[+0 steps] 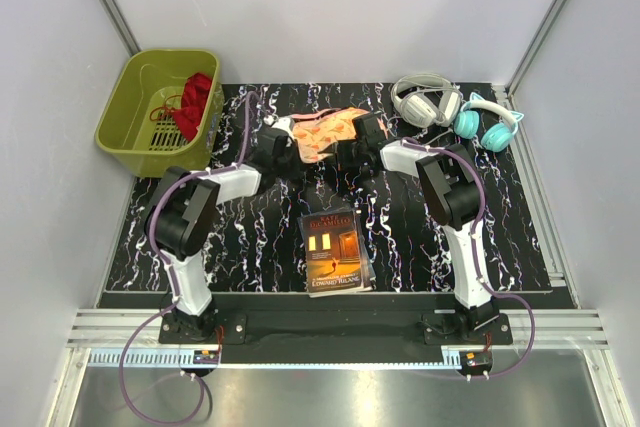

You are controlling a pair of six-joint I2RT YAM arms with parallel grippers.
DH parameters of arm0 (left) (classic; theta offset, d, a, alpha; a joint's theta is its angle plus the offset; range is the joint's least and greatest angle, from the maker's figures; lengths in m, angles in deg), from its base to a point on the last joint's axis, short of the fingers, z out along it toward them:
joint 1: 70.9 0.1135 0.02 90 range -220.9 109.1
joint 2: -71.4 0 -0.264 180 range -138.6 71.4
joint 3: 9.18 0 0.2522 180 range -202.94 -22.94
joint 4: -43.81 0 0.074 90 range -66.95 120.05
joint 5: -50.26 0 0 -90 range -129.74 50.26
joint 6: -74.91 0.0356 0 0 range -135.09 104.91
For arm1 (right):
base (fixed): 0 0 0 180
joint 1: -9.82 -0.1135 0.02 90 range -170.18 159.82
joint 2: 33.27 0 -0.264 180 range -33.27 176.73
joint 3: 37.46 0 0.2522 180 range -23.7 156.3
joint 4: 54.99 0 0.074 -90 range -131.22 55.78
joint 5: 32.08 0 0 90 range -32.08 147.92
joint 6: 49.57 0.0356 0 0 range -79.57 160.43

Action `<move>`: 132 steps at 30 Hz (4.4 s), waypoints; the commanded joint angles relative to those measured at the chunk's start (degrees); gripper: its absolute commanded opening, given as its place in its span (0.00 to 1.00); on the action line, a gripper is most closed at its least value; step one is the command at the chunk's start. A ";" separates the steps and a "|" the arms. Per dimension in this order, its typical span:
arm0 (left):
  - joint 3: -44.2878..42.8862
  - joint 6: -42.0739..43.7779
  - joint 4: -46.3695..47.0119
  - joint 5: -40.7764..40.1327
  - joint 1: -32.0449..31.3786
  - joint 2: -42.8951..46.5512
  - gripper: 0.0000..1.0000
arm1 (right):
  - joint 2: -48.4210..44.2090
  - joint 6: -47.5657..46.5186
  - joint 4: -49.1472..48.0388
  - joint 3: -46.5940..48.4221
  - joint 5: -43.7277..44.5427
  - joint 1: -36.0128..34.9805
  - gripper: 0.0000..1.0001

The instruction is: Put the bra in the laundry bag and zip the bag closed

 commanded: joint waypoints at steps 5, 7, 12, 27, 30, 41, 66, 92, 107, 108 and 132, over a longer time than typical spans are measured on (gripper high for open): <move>4.63 -1.54 -1.96 7.35 6.27 4.80 0.00 | -3.50 -12.19 2.64 -1.37 1.78 1.05 0.00; 4.55 -0.58 -2.93 10.69 7.15 5.68 0.00 | -3.42 -18.06 2.90 -1.03 1.43 1.67 0.00; 3.32 0.39 -6.45 15.00 8.11 4.98 0.00 | -2.80 -30.90 3.52 -0.93 -1.73 5.18 0.00; 2.26 -11.89 2.77 30.74 6.54 0.15 0.00 | -4.72 -47.19 14.69 1.64 -17.20 8.88 0.80; 1.74 -15.58 5.41 31.09 5.31 -0.73 0.00 | -7.88 -42.71 10.23 -4.33 -19.40 8.44 0.88; -1.61 -20.26 7.70 31.36 0.56 -4.07 0.00 | -6.76 -34.78 2.20 -5.68 -16.43 4.75 0.71; -6.97 -3.64 -24.03 24.76 13.48 -3.28 0.00 | 7.22 -59.57 21.00 16.81 -15.97 9.93 0.14; -15.58 -15.08 -20.14 28.64 3.02 -7.32 0.00 | 2.82 -34.43 5.10 6.01 -17.56 5.89 0.15; -23.05 -2.06 -34.66 26.34 17.00 -10.40 0.00 | 5.90 -43.75 8.61 7.40 -23.27 10.20 0.00; -23.49 -2.50 -34.49 27.48 16.30 -10.66 0.00 | 6.51 -44.27 8.97 8.46 -23.62 10.20 0.00; -23.23 -18.15 -22.88 30.04 3.46 -8.99 0.00 | 1.94 -32.68 7.39 7.05 -17.65 6.68 0.49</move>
